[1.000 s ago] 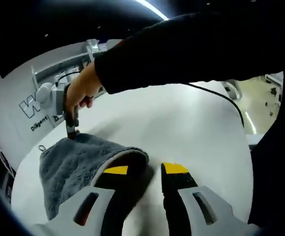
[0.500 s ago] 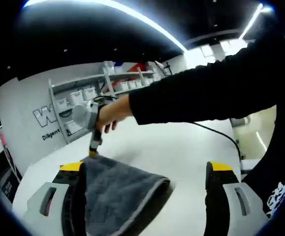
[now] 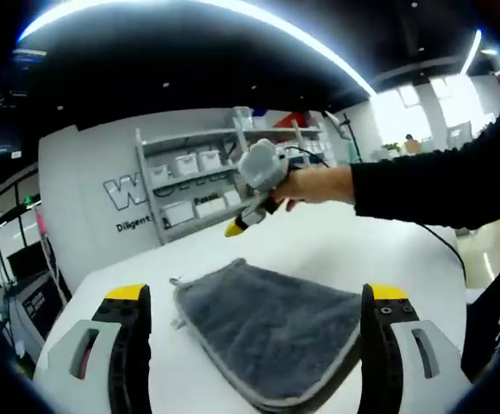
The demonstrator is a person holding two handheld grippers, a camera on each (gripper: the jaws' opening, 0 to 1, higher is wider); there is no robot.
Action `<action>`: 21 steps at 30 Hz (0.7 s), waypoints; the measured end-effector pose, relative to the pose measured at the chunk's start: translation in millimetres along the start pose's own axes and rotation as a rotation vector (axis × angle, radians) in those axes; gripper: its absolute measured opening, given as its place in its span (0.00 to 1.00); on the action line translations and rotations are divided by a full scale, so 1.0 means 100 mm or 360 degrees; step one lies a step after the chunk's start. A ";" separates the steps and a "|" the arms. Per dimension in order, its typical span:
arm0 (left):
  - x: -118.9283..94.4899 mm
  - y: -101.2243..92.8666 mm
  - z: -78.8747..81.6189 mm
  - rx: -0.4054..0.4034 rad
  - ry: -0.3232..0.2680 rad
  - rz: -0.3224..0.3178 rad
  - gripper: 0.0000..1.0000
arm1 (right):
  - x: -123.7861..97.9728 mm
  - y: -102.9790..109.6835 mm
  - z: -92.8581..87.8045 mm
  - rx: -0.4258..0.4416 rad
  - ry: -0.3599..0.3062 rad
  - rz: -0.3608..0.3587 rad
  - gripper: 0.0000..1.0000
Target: Open the folded towel by lifting each exposed corner and separating the folded layers until the towel lies flat within the target outline without major curled edges
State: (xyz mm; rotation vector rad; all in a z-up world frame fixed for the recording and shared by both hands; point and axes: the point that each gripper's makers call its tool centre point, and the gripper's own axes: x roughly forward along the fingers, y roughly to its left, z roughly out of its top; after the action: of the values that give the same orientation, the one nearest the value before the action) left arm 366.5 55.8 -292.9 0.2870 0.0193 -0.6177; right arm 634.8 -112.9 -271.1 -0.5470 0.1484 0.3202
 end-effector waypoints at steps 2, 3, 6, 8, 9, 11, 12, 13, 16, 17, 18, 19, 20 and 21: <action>0.00 0.08 0.00 -0.0049 -0.0005 0.0007 1.00 | -0.08 0.07 -0.07 0.0147 0.0025 0.0034 1.00; 0.00 0.10 0.00 -0.0055 -0.0005 0.0009 1.00 | -0.11 0.09 -0.08 0.0184 0.0020 0.0042 1.00; -0.03 0.15 0.00 -0.0064 -0.0007 0.0033 1.00 | -0.31 0.08 -0.10 0.0255 -0.0029 0.0022 1.00; -0.06 0.20 0.00 -0.0067 -0.0011 0.0047 1.00 | -0.43 0.08 -0.11 0.0273 -0.0053 0.0018 1.00; -0.07 0.23 0.00 -0.0072 -0.0012 0.0055 1.00 | -0.49 0.08 -0.10 0.0280 -0.0066 0.0019 1.00; -0.10 0.29 0.00 -0.0083 -0.0011 0.0074 1.00 | -0.66 0.09 -0.10 0.0297 -0.0104 0.0027 1.00; -0.11 0.31 0.00 -0.0088 -0.0014 0.0082 1.00 | -0.72 0.08 -0.10 0.0300 -0.0115 0.0025 1.00; -0.14 0.35 0.00 -0.0102 -0.0022 0.0099 1.00 | -0.83 0.06 -0.10 0.0301 -0.0132 0.0015 1.00; -0.19 0.42 0.00 -0.0130 -0.0030 0.0119 1.00 | -1.07 0.00 -0.13 0.0315 -0.0160 0.0000 1.00; -0.21 0.43 0.00 -0.0134 -0.0034 0.0125 1.00 | -1.15 -0.02 -0.14 0.0327 -0.0170 -0.0011 1.00; -0.24 0.44 0.00 -0.0136 -0.0034 0.0134 1.00 | -1.26 -0.05 -0.14 0.0336 -0.0196 -0.0021 1.00; -0.25 0.45 -0.01 -0.0136 -0.0034 0.0141 1.00 | -1.33 -0.06 -0.14 0.0344 -0.0214 -0.0030 1.00; -0.26 0.46 -0.01 -0.0135 -0.0033 0.0146 1.00 | -1.38 -0.08 -0.14 0.0350 -0.0224 -0.0042 1.00; -0.28 0.46 -0.01 -0.0134 -0.0030 0.0150 1.00 | -1.45 -0.09 -0.14 0.0356 -0.0237 -0.0057 1.00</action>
State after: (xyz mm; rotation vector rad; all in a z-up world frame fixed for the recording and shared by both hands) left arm 370.3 107.9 -279.4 0.1997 0.0135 -0.5245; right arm 500.9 -165.2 -246.2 -0.3030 0.0295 0.3037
